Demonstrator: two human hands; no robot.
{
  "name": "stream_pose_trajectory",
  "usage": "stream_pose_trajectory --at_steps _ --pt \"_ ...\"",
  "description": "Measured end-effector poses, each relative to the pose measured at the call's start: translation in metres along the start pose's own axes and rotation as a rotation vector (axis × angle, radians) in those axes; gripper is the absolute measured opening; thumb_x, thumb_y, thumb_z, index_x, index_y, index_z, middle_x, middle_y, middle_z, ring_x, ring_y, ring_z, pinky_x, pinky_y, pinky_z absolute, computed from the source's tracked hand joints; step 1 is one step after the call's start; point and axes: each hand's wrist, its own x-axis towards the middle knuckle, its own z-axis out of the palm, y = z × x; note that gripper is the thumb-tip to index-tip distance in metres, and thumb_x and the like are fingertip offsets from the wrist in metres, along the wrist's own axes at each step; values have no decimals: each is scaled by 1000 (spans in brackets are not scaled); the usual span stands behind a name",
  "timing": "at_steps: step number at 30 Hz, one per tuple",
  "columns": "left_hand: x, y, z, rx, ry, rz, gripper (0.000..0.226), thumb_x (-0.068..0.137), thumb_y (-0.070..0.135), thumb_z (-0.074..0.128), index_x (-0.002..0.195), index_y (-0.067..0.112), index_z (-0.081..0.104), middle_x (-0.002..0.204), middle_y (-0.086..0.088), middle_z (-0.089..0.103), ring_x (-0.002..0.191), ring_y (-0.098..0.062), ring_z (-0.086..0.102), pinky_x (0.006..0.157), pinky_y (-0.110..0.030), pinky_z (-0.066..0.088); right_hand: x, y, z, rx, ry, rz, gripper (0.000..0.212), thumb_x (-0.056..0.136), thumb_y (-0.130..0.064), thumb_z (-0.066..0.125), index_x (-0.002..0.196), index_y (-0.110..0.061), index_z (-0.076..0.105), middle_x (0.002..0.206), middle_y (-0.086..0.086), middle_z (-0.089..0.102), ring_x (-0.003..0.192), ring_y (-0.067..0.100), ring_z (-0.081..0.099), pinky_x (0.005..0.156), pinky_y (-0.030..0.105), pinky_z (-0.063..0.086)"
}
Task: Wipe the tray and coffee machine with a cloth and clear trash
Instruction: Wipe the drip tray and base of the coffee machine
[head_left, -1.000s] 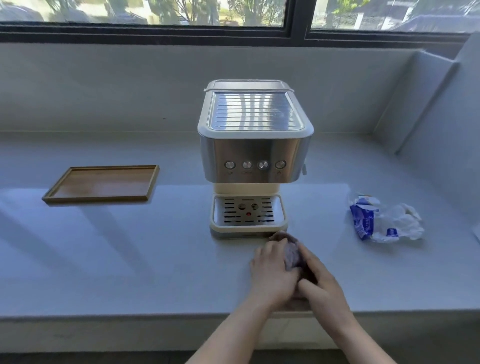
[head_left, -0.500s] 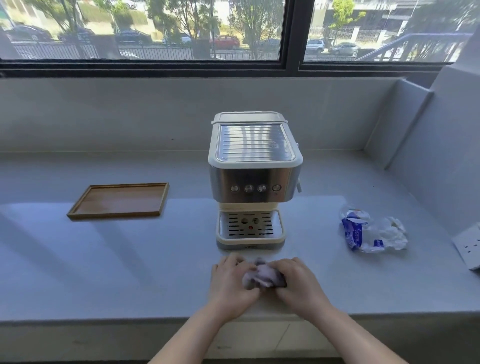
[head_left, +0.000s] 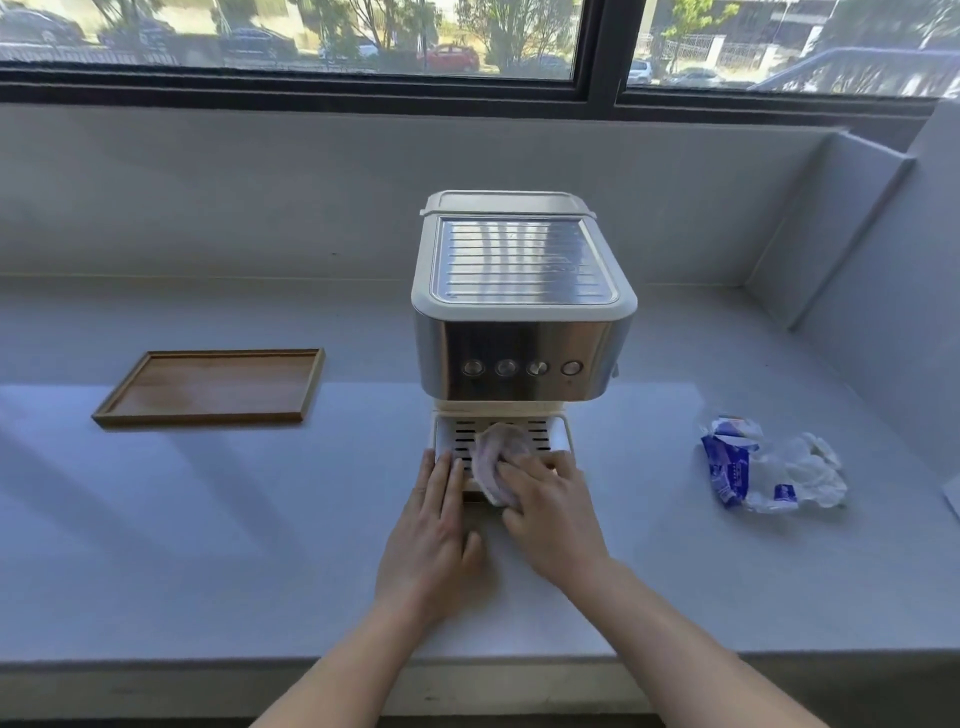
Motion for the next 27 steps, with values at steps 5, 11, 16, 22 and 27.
stream_pose_trajectory --at_steps 5,11,16,22,27 --pt "1 -4 -1 -107 5 9 76 88 20 37 155 14 1 159 10 -15 144 -4 -23 120 -26 -4 -36 2 -4 156 -16 -24 40 61 -3 67 97 -19 73 115 -11 68 91 26 53 81 36 48" --pt "-8 4 -9 -85 80 63 79 80 23 40 154 13 14 163 0 5 150 -14 -6 122 -42 3 -57 28 -36 100 -407 -52 53 69 -22 59 120 -33 65 136 -21 54 116 21 50 89 40 43" --pt "-26 36 -5 -280 3 312 64 87 41 56 147 34 35 156 14 28 144 -5 22 116 -22 21 -68 38 -40 121 -503 68 50 82 -55 51 130 -44 55 147 -32 36 124 10 37 102 35 33" --pt "-45 43 -3 -156 -58 250 59 86 41 60 142 25 47 139 6 50 121 -17 44 103 -26 31 -73 9 -35 343 -416 154 50 69 -6 56 110 -34 64 107 -19 63 97 6 54 87 28 46" --pt "-57 28 -38 -215 -41 22 31 83 23 66 114 22 67 95 -3 57 91 -24 53 73 -27 35 -47 -28 -30 361 -410 238 31 70 -13 60 100 -22 64 99 -4 55 92 13 57 79 22 46"
